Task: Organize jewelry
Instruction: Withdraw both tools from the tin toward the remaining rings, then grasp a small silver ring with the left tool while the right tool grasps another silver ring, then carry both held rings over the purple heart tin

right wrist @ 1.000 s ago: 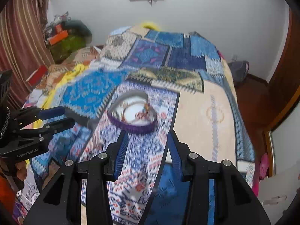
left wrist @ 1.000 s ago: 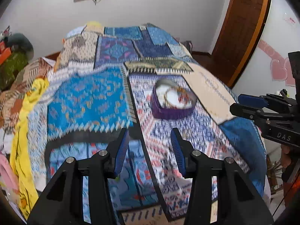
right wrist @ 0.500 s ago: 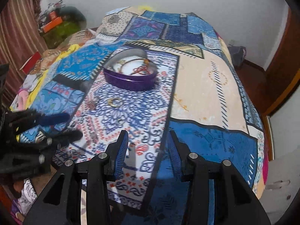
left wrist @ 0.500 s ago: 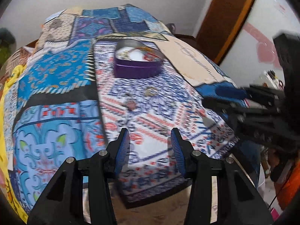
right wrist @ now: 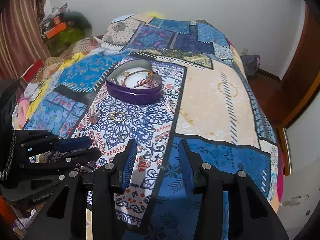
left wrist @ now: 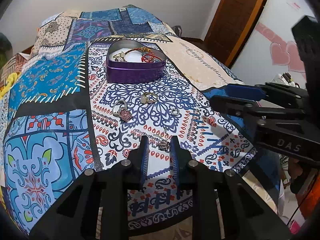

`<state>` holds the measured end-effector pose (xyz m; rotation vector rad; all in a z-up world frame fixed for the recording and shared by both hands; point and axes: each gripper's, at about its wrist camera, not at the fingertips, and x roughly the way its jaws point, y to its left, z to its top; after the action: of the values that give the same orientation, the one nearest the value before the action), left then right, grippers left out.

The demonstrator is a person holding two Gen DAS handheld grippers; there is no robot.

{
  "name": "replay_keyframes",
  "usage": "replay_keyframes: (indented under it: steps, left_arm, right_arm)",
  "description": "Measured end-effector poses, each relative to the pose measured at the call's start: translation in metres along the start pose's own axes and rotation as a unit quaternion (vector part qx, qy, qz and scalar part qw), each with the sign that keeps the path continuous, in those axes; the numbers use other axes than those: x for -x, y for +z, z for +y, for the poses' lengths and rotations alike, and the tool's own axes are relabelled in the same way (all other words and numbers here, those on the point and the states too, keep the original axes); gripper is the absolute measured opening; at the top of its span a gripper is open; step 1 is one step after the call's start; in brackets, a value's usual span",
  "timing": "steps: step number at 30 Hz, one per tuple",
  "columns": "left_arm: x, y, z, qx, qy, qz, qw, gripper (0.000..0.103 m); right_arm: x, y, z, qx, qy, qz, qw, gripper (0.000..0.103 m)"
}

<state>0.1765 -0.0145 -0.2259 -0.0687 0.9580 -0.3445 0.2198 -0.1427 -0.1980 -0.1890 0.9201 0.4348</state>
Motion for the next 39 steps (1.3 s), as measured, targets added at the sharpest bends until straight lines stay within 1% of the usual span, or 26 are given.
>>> replay_keyframes:
  steps: [1, 2, 7, 13, 18, 21, 22, 26, 29, 32, 39]
  left_arm:
    - [0.000, -0.001, 0.000, -0.003, -0.002, 0.000, 1.0000, 0.010]
    - [0.000, -0.002, -0.001, -0.005, -0.001, 0.000, 1.0000, 0.008]
    - [0.006, -0.004, 0.004, 0.003, 0.001, -0.011, 0.9999, 0.008]
    - [0.018, 0.000, 0.025, 0.031, 0.010, -0.031, 0.9990, 0.008]
    - [0.027, 0.003, 0.036, 0.035, 0.013, -0.044, 0.9983, 0.008]
    - [0.028, 0.003, 0.038, 0.034, 0.017, -0.048, 0.9981, 0.008]
    - [0.028, 0.004, 0.038, 0.035, 0.017, -0.048, 0.9981, 0.008]
    - [0.028, 0.004, 0.038, 0.039, 0.019, -0.048, 0.9979, 0.008]
    - [0.032, 0.009, 0.039, 0.041, 0.021, -0.053, 0.9976, 0.008]
    - [0.039, 0.015, 0.040, 0.042, 0.025, -0.065, 0.9967, 0.008]
    - [0.060, 0.036, 0.044, 0.041, 0.036, -0.096, 0.9939, 0.008]
  right_arm:
    - [-0.002, 0.000, 0.001, 0.001, 0.004, 0.003, 1.000, 0.039]
    - [-0.005, 0.000, 0.002, 0.002, 0.007, 0.006, 1.000, 0.039]
    - [-0.016, 0.002, 0.011, 0.022, 0.028, 0.030, 0.999, 0.039]
    - [-0.029, 0.007, 0.023, 0.047, 0.041, 0.046, 0.997, 0.038]
    - [-0.038, 0.010, 0.032, 0.072, 0.039, 0.047, 0.996, 0.029]
    - [-0.040, 0.010, 0.036, 0.077, 0.042, 0.047, 0.995, 0.016]
    - [-0.040, 0.009, 0.038, 0.081, 0.044, 0.046, 0.995, 0.010]
    - [-0.039, 0.008, 0.040, 0.087, 0.043, 0.043, 0.994, 0.009]
    - [-0.037, 0.010, 0.033, 0.068, 0.055, 0.043, 0.995, 0.009]
    - [-0.034, 0.013, 0.029, 0.054, 0.053, 0.038, 0.996, 0.009]
    - [-0.011, 0.027, 0.016, 0.024, 0.051, -0.001, 0.998, 0.009]
